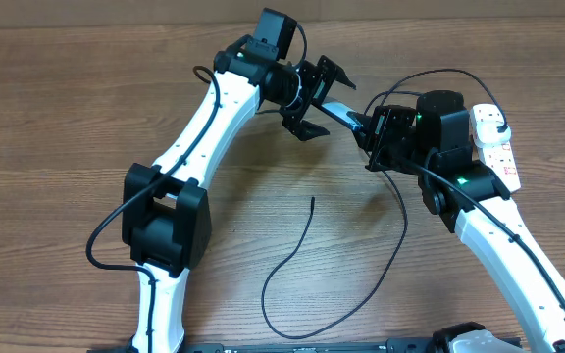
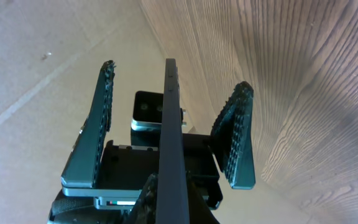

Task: Plug charger to phone and switch on socket
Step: 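Move the left gripper back to the phone and close it on its end, then open the right gripper and pull the phone left with the left gripper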

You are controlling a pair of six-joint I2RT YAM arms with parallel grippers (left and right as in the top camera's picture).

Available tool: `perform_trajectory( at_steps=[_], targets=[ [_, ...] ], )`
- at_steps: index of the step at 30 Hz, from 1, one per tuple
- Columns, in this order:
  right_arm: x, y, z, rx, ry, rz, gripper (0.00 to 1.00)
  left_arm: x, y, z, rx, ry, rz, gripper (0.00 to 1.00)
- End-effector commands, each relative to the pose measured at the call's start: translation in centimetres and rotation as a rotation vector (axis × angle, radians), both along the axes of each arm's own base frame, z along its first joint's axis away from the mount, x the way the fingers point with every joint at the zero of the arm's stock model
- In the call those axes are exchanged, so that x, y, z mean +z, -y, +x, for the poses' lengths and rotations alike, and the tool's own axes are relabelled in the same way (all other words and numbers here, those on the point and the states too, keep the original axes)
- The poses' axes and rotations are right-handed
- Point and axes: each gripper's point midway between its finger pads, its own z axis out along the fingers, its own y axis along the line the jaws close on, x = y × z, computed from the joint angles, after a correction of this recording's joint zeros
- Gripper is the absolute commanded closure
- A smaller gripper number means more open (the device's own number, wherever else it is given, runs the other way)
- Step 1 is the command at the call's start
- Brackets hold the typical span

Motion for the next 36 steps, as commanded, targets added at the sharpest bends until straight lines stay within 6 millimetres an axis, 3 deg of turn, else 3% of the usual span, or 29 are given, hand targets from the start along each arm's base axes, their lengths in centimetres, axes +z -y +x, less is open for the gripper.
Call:
perform_trajectory(
  at_steps=[1,10,19,36],
  targets=[
    [1.5,-0.2,0.4,0.002,0.042,0.011,0.96,0.6,0.2,0.4,0.012,0.022,0.006,0.01],
    [1.5,-0.4,0.3,0.007,0.042,0.011,0.96,0.6,0.2,0.4,0.017,0.016,0.006,0.04],
    [1.5,-0.7,0.1,0.017,0.042,0.011,0.96,0.7,0.3,0.3,0.013,0.014,0.001,0.33],
    [1.4,-1.2,-0.3,0.046,0.033,0.021,0.96,0.7,0.4,0.2,0.009,0.014,0.001,0.66]
  ],
)
